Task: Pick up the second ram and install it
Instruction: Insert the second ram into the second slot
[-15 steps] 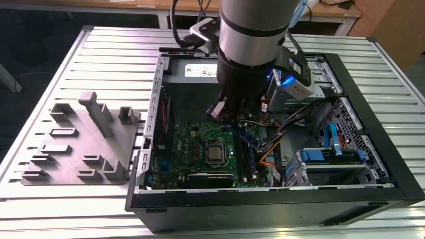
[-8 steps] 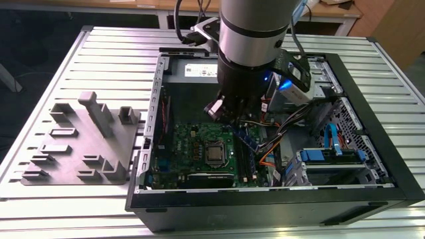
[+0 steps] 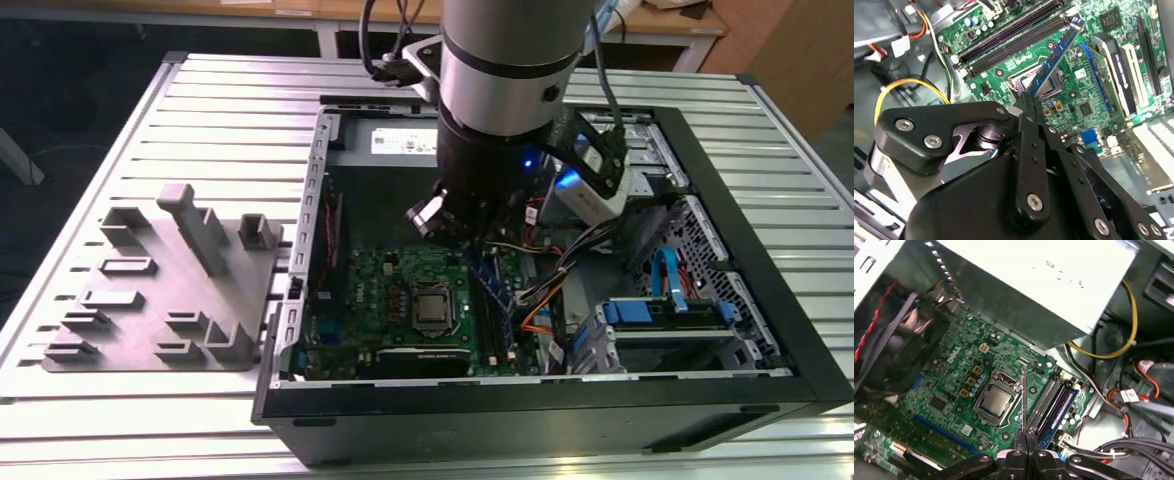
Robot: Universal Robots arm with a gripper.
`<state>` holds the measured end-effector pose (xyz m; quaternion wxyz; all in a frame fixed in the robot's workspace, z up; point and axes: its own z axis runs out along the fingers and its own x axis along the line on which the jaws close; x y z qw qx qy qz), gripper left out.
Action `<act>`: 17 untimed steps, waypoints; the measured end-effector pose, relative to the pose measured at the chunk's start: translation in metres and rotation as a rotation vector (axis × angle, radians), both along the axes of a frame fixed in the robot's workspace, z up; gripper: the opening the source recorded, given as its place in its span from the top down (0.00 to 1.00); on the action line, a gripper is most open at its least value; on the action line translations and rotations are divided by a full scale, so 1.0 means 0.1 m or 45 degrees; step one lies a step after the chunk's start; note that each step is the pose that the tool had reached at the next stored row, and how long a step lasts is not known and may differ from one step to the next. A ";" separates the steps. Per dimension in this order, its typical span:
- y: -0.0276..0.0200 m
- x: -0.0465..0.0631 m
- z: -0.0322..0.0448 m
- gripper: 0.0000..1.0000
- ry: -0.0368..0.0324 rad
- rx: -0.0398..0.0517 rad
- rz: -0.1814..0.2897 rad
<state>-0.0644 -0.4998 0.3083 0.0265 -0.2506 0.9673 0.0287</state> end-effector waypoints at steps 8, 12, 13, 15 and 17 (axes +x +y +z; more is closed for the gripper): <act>0.000 0.00 -0.016 0.92 0.0000 0.000 -0.194; 0.000 0.00 -0.023 0.92 0.0000 0.000 -0.287; 0.000 0.00 -0.024 0.92 -0.0001 0.000 -0.310; 0.000 0.00 -0.028 0.92 -0.0001 0.000 -0.371; 0.000 0.00 -0.033 0.92 -0.0001 0.000 -0.439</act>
